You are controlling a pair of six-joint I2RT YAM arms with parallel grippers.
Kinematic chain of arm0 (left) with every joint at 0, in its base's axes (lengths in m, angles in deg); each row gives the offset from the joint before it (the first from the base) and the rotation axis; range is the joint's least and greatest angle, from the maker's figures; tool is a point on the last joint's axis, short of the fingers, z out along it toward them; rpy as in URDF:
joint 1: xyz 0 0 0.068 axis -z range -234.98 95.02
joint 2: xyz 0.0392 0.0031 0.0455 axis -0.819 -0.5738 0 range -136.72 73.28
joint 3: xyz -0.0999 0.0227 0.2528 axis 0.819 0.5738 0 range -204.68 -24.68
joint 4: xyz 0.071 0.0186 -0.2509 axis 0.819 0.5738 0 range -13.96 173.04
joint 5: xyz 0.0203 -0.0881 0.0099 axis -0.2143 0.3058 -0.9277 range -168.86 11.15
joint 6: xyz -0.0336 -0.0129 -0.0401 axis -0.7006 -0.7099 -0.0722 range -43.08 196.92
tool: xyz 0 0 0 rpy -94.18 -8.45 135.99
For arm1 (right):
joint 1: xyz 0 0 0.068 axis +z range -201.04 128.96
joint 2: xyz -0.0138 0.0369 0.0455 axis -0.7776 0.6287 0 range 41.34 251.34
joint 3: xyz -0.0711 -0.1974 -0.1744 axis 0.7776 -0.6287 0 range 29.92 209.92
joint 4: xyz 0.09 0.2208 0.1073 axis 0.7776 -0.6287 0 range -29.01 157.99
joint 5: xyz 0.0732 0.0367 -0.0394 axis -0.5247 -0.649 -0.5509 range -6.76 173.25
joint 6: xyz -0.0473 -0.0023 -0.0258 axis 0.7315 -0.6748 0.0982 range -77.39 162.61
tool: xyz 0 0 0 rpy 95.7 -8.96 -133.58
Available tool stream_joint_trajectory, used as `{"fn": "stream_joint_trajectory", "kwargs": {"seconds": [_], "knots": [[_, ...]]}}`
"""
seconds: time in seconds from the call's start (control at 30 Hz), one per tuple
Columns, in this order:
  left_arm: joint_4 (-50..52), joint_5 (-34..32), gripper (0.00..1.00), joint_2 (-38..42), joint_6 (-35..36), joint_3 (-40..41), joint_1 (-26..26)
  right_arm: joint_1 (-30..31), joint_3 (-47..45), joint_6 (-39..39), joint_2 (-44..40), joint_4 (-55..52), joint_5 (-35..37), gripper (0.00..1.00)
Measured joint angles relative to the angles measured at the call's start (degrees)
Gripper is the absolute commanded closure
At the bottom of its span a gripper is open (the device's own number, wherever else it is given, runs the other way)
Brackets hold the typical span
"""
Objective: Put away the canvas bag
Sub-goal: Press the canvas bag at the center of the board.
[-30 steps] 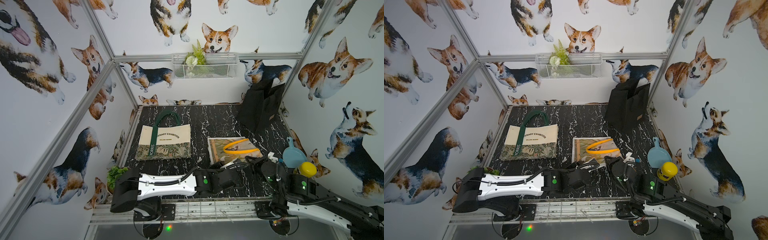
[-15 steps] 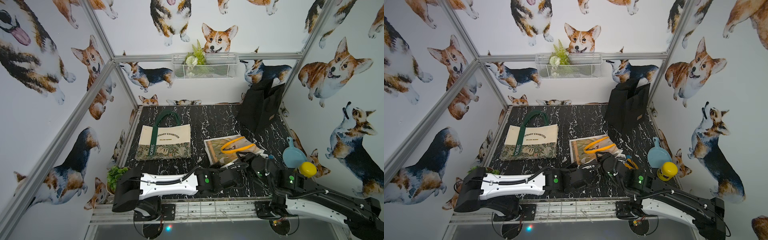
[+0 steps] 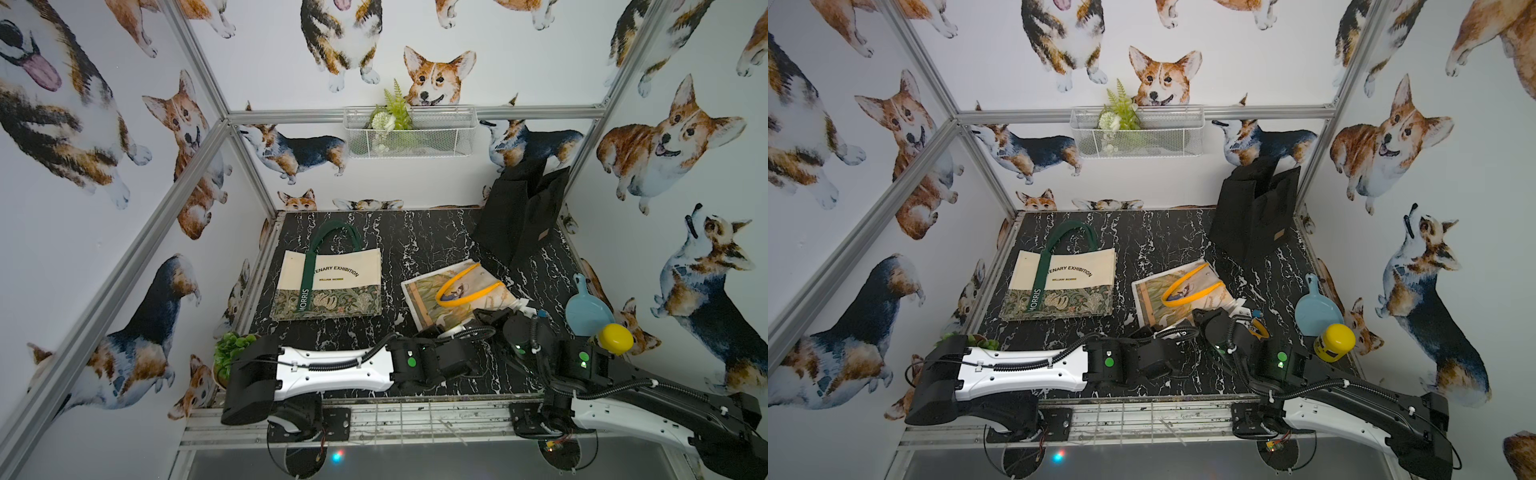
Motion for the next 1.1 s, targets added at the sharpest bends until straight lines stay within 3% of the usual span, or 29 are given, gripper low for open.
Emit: {"fn": "stream_joint_trajectory", "kwargs": {"seconds": [0.03,0.07,0.1,0.27,0.3,0.33,0.4,0.5,0.6,0.73,0.8,0.87,0.97,1.1], "knots": [[-0.7,0.0,0.49,0.5,-0.3,0.3,0.0,0.1,-0.1,0.0,-1.2,-0.5,0.0,1.0],[-2.0,0.0,0.91,1.2,-0.8,0.7,0.0,0.2,-0.2,0.0,-2.9,-1.6,0.1,1.0],[-3.2,0.2,1.0,1.7,-0.8,1.0,0.0,0.2,-0.3,0.0,-4.1,-2.2,0.2,1.0],[-9.0,4.4,1.0,5.5,-0.1,4.6,0.1,0.3,-1.1,-0.2,-9.7,-5.4,0.3,1.0],[-9.6,5.2,1.0,5.9,0.1,5.1,0.2,0.4,-1.1,-0.2,-10.0,-5.5,0.1,0.96],[-10.0,6.1,1.0,6.2,0.4,5.4,0.1,0.5,-1.1,0.0,-10.4,-5.9,-0.1,0.83],[-10.0,6.9,0.95,6.3,0.7,5.1,-0.1,0.4,-0.6,0.5,-9.9,-7.1,-0.6,0.69],[-8.7,7.3,0.9,4.5,0.7,3.3,-0.7,0.2,1.2,2.1,-6.8,-8.4,-2.3,0.64],[-8.4,7.8,0.91,1.8,0.7,1.2,-0.8,0.2,3.0,3.5,-2.0,-8.6,-5.3,0.64],[-6.9,7.2,0.95,0.7,0.2,0.1,-1.1,0.2,3.8,4.9,2.7,-8.1,-8.3,0.66],[-6.0,7.0,0.9,0.6,-0.4,0.0,-1.2,0.3,4.0,5.3,4.0,-7.8,-9.1,0.78],[-5.6,6.8,0.78,0.6,-0.9,0.0,-1.4,0.5,4.2,5.3,4.9,-7.0,-9.3,1.0],[-5.2,6.6,0.63,1.0,-1.6,0.0,-2.1,0.5,4.3,5.3,5.7,-6.8,-9.9,1.0],[-6.3,11.5,0.56,4.2,-1.8,1.6,-5.0,0.1,3.4,5.7,2.6,-6.5,-10.4,1.0]]}}
